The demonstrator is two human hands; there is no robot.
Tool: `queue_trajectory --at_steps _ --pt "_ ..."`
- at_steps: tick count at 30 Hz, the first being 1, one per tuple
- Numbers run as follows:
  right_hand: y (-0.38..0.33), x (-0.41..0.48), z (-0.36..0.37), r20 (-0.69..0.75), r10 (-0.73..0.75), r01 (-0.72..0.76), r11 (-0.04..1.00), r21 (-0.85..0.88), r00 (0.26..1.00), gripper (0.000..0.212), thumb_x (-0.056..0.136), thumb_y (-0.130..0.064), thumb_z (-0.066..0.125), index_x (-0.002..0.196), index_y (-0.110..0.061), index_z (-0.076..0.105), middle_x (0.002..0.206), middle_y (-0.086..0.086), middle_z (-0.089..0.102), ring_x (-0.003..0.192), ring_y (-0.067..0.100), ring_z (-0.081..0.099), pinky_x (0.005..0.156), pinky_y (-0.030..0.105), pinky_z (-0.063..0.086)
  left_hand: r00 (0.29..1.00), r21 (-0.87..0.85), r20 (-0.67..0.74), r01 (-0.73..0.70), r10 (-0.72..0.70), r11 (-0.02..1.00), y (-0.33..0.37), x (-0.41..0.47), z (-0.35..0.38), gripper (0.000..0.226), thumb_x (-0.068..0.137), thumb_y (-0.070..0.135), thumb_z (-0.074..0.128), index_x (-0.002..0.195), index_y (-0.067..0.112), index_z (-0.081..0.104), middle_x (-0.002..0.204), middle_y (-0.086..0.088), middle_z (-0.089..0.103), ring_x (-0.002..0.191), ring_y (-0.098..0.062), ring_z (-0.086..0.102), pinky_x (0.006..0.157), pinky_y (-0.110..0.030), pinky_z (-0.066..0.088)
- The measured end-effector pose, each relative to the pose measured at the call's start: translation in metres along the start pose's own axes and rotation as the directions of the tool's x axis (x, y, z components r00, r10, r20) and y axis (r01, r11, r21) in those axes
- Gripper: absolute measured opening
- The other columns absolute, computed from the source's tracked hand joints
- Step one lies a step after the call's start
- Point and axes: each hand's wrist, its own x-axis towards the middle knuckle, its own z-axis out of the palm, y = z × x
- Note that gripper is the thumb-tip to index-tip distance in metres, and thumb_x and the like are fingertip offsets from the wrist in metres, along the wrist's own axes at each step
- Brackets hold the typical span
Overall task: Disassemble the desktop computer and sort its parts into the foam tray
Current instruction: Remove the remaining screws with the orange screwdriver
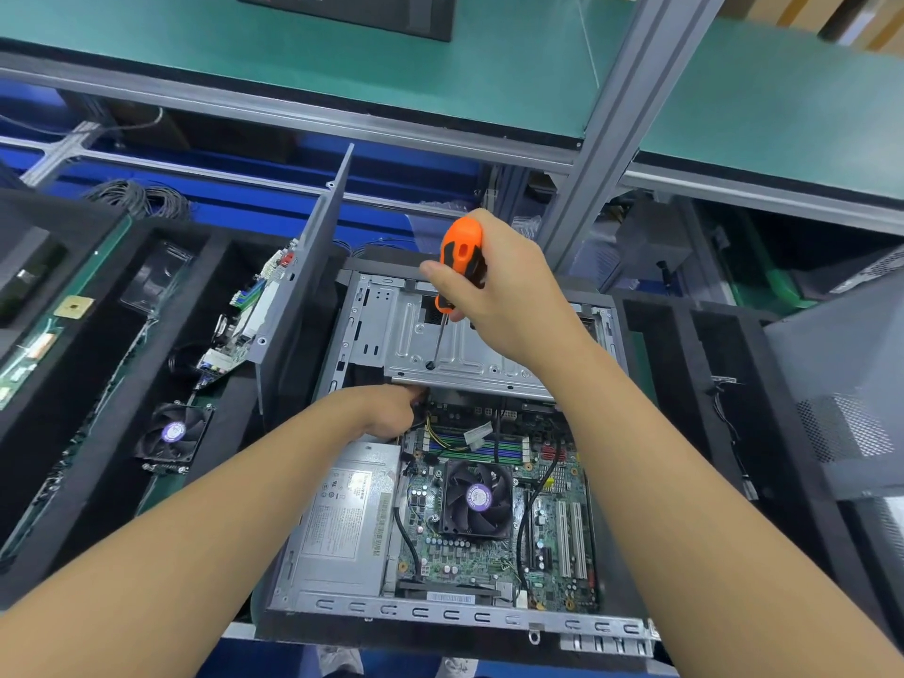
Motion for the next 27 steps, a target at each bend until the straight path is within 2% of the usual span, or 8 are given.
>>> queue_trajectory --at_steps 2,4,9,12,14,18,23,27 --pt "-0.001 -0.001 0.002 0.006 -0.012 0.012 1.0 -0.022 1.0 0.025 0.095 -0.033 0.063 0.092 -0.013 0.049 0.083 0.005 0.058 0.067 0.019 0.067 0.061 0.034 0.055 1.0 -0.02 0.01 -0.018 0.018 1.0 0.0 0.0 0.0 0.076 0.088 -0.008 0.031 0.158 0.018 0.014 0.163 -0.009 0.02 0.15 -0.026 0.02 0.122 -0.035 0.018" --pt "0.0 -0.001 0.002 0.004 -0.008 0.008 0.999 -0.034 1.0 0.025 0.095 -0.035 0.063 0.092 -0.015 0.048 0.084 0.005 0.058 0.068 0.019 0.067 0.064 0.038 0.055 1.0 -0.034 0.007 -0.022 0.022 0.999 0.0 0.0 0.0 0.077 0.088 -0.008 0.031 0.158 0.019 0.013 0.163 -0.008 0.02 0.15 -0.026 0.019 0.122 -0.036 0.017" --pt "0.001 -0.001 0.0 -0.002 -0.004 0.004 1.0 -0.027 1.0 0.026 0.095 -0.035 0.062 0.094 -0.012 0.049 0.084 0.006 0.058 0.069 0.02 0.067 0.053 0.019 0.05 1.0 -0.055 -0.004 -0.022 0.022 0.998 -0.001 0.0 0.001 0.076 0.088 -0.007 0.031 0.158 0.018 0.014 0.162 -0.009 0.022 0.149 -0.027 0.021 0.122 -0.038 0.019" --pt "0.001 -0.001 -0.001 -0.005 0.0 0.0 1.0 -0.015 1.0 0.026 0.095 -0.035 0.062 0.094 -0.012 0.05 0.084 0.006 0.056 0.071 0.022 0.066 0.047 0.012 0.044 1.0 -0.045 -0.013 -0.019 0.018 0.999 -0.002 0.0 0.001 0.075 0.088 -0.007 0.032 0.158 0.016 0.015 0.162 -0.01 0.022 0.148 -0.028 0.023 0.122 -0.037 0.02" --pt "0.001 -0.001 0.0 -0.007 -0.006 0.006 0.999 -0.034 1.0 0.027 0.095 -0.036 0.062 0.094 -0.012 0.05 0.083 0.005 0.056 0.07 0.022 0.065 0.05 0.018 0.047 1.0 -0.034 -0.017 -0.025 0.025 0.999 -0.002 0.001 0.001 0.074 0.089 -0.007 0.032 0.158 0.016 0.015 0.162 -0.01 0.022 0.149 -0.028 0.022 0.121 -0.037 0.02" --pt "-0.001 -0.002 0.003 0.003 -0.032 0.032 0.999 -0.034 0.999 0.024 0.094 -0.035 0.063 0.091 -0.015 0.049 0.082 0.003 0.056 0.073 0.025 0.064 0.068 0.042 0.054 0.999 -0.02 -0.028 -0.04 0.04 0.999 0.0 0.002 0.003 0.077 0.088 -0.009 0.031 0.158 0.018 0.013 0.163 -0.009 0.02 0.149 -0.027 0.022 0.119 -0.032 0.02" --pt "-0.002 -0.006 0.005 0.03 -0.059 0.06 0.997 -0.043 0.998 0.025 0.092 -0.039 0.064 0.092 -0.019 0.05 0.083 -0.001 0.055 0.076 0.025 0.063 0.072 0.044 0.052 0.999 -0.055 -0.019 -0.045 0.044 0.997 -0.002 0.004 0.005 0.078 0.088 -0.008 0.03 0.159 0.019 0.012 0.163 -0.007 0.019 0.15 -0.026 0.02 0.121 -0.033 0.019" --pt "-0.003 -0.002 0.002 0.065 -0.062 0.064 0.997 -0.03 0.996 0.026 0.092 -0.038 0.066 0.092 -0.017 0.05 0.082 0.002 0.055 0.077 0.029 0.062 0.072 0.047 0.052 0.998 -0.022 -0.034 0.045 -0.046 0.999 -0.006 0.017 0.007 0.064 0.093 -0.001 0.033 0.155 0.012 0.026 0.159 -0.012 0.03 0.144 -0.029 0.032 0.119 -0.039 0.028"
